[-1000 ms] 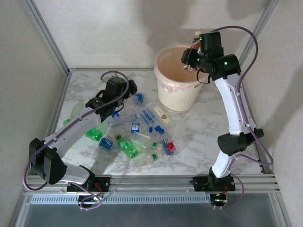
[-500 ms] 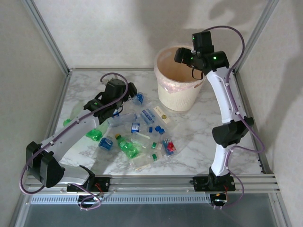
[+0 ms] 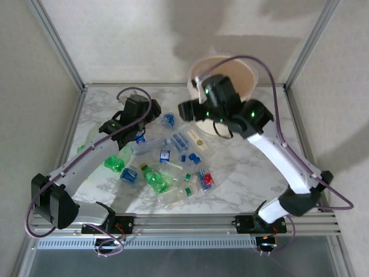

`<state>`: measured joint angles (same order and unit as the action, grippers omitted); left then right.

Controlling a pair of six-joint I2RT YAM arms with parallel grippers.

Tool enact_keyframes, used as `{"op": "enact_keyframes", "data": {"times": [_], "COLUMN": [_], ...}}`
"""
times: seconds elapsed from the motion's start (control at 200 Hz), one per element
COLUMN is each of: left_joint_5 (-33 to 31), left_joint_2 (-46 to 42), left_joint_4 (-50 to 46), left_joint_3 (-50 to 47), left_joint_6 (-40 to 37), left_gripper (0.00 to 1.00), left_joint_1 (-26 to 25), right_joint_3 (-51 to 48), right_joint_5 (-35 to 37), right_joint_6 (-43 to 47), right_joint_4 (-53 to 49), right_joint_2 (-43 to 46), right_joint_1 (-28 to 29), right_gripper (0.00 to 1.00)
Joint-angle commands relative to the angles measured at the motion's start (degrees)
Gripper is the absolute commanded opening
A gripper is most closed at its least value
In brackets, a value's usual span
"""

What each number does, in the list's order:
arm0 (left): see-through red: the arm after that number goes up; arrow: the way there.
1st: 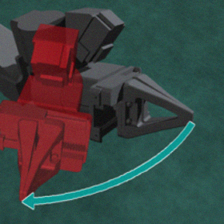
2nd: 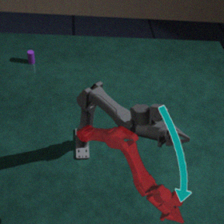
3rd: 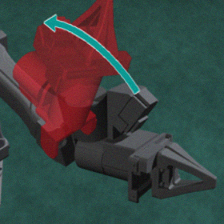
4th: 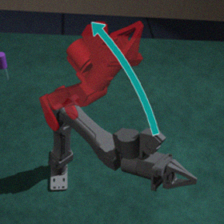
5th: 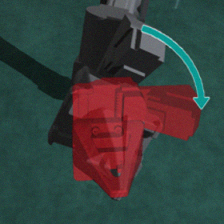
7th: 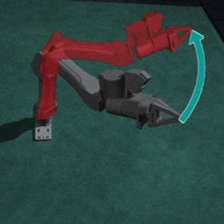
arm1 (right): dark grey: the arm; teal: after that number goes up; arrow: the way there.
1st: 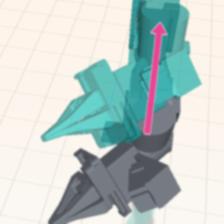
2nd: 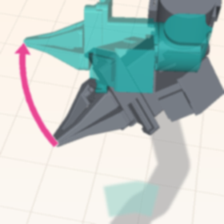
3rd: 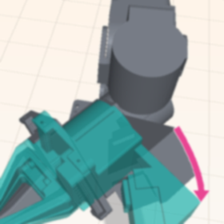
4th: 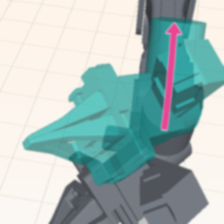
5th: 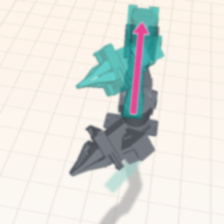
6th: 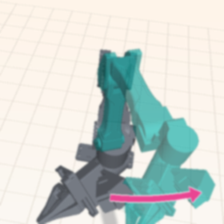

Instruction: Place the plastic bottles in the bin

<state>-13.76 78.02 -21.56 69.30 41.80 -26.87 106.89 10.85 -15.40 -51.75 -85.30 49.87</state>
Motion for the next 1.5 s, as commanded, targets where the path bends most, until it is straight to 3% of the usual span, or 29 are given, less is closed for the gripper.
{"op": "enact_keyframes", "data": {"times": [0.0,0.265,0.456,0.831,1.497], "left_joint_5": [1.09,6.5,5.18,5.85,5.54], "left_joint_2": [-1.16,2.42,1.21,-0.39,-1.38], "left_joint_4": [-0.41,1.71,0.3,-0.07,0.64], "left_joint_3": [-0.62,-0.99,-1.21,-2.54,-4.86], "left_joint_6": [0.57,1.95,0.78,1.41,2.26], "left_gripper": [0.84,0.8,0.8,0.8,0.8], "left_joint_1": [3.14,3.67,3.8,3.76,3.76], "right_joint_3": [-10.47,-31.28,-39.67,-44.35,-46.07], "right_joint_5": [3.94,6.47,11.96,9.98,9.98], "right_joint_6": [-1.17,-6.04,-7.87,-8.9,-8.63], "right_joint_4": [1.56,9.28,15.13,23.94,28.19], "right_joint_2": [2.47,5.4,1.71,-6.9,-15.37], "right_joint_1": [2.04,3.51,3.07,-3.66,-5.54], "right_gripper": [0.76,0.81,0.84,0.8,0.71]}}
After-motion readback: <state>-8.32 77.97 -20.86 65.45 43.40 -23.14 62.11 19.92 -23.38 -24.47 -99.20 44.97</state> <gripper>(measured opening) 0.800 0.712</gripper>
